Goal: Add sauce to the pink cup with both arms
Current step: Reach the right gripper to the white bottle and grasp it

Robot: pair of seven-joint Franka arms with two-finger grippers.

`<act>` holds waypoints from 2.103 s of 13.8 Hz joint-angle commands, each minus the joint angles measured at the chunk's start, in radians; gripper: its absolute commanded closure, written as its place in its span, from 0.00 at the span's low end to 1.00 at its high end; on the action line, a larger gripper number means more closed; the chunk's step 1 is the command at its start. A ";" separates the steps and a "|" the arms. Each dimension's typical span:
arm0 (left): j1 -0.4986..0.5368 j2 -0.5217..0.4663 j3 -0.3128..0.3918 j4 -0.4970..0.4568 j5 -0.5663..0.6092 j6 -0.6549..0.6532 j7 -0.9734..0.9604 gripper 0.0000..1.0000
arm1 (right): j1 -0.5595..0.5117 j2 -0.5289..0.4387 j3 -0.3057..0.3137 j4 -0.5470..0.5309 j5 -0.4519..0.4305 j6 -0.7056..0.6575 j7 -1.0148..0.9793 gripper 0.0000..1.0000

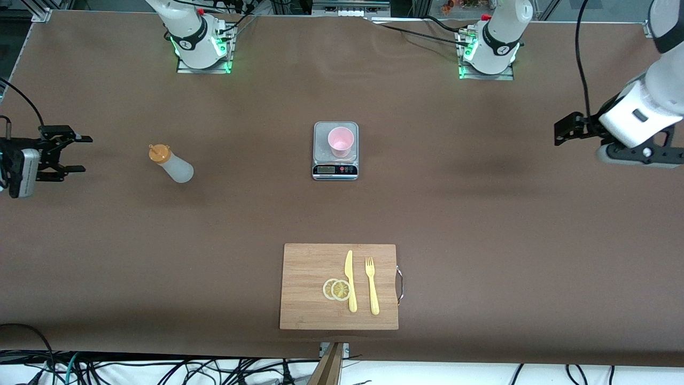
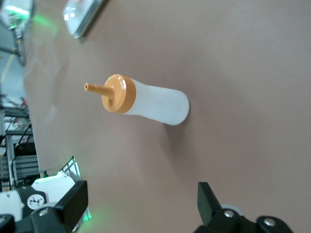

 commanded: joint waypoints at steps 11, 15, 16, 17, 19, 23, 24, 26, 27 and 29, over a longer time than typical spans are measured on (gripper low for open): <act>-0.037 -0.042 0.004 -0.044 -0.024 -0.002 0.028 0.00 | -0.098 0.090 0.010 -0.309 0.366 0.108 -0.795 0.00; -0.036 -0.041 -0.013 -0.042 -0.015 -0.002 0.028 0.00 | -0.106 0.113 0.012 -0.309 0.417 0.098 -0.890 0.00; -0.036 -0.041 -0.015 -0.042 -0.015 -0.002 0.027 0.00 | -0.104 0.127 0.013 -0.310 0.444 0.094 -0.929 0.00; -0.036 -0.042 -0.015 -0.042 -0.015 -0.002 0.027 0.00 | -0.103 0.148 0.015 -0.310 0.473 0.082 -0.946 0.00; -0.036 -0.042 -0.015 -0.042 -0.015 -0.002 0.028 0.00 | -0.094 0.154 0.018 -0.309 0.515 0.081 -0.969 0.00; -0.036 -0.042 -0.015 -0.042 -0.018 -0.010 0.028 0.00 | -0.063 0.170 0.026 -0.309 0.573 0.082 -1.006 0.00; -0.036 -0.042 -0.015 -0.042 -0.018 -0.012 0.027 0.00 | -0.057 0.177 0.026 -0.307 0.578 0.087 -1.012 0.00; -0.036 -0.042 -0.013 -0.042 -0.020 -0.013 0.027 0.00 | -0.049 0.190 0.033 -0.307 0.593 0.091 -1.016 0.00; -0.036 -0.042 -0.013 -0.042 -0.020 -0.013 0.027 0.00 | -0.042 0.194 0.033 -0.307 0.598 0.091 -1.029 0.00; -0.036 -0.042 -0.015 -0.042 -0.021 -0.015 0.027 0.00 | -0.026 0.217 0.035 -0.309 0.605 0.093 -1.044 0.00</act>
